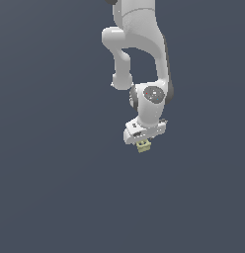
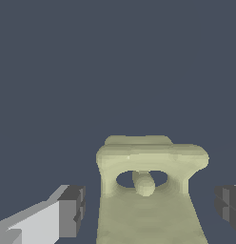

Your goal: Pick up the object and move it to a goal position.

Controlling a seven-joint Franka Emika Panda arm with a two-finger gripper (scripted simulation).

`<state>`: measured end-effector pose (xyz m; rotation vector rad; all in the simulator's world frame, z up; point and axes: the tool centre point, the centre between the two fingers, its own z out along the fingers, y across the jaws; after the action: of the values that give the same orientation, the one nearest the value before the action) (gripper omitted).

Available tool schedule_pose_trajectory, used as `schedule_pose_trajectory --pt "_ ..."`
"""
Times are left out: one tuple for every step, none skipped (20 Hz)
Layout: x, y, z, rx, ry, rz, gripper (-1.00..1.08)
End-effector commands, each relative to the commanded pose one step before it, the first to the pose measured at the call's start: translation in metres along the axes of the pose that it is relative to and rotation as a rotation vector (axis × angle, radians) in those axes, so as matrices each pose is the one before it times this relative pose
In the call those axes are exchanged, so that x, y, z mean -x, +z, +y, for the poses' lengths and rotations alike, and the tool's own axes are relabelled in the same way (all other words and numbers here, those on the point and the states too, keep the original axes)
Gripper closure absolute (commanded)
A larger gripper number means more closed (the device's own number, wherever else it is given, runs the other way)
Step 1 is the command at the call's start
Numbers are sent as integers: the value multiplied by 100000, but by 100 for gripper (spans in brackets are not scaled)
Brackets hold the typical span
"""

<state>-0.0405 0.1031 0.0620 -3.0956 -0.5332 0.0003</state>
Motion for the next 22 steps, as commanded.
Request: schedule_pose_trajectory --pt "45 1157 -51 7 -199 0 -92" --pt "-7 327 -18 8 -68 6 -92" --pt "-11 263 19 0 0 0 -92" --pt "-24 189 -23 17 -67 6 -92" --pt "-21 131 12 0 0 0 -92" --pt "-18 74 8 0 0 0 -92" --pt "-7 24 3 0 0 0 -92" --pt "0 0 0 0 0 0 108" --pt "0 0 0 0 0 0 108" --pt "0 0 0 0 0 0 108" --pt "0 0 0 0 0 0 108" --pt "0 0 0 0 0 0 108" --pt "0 0 0 0 0 0 108" --pt "0 0 0 0 0 0 108" --pt "0 0 0 0 0 0 108" --pt "0 0 0 0 0 0 108" --pt "0 0 0 0 0 0 108" --pt "-10 -74 3 35 -4 59 108" --pt "1 -6 -38 0 0 0 108" --pt "2 -18 -114 0 0 0 108" --pt "4 -29 -189 0 0 0 108" --pt "7 -41 -265 0 0 0 108"
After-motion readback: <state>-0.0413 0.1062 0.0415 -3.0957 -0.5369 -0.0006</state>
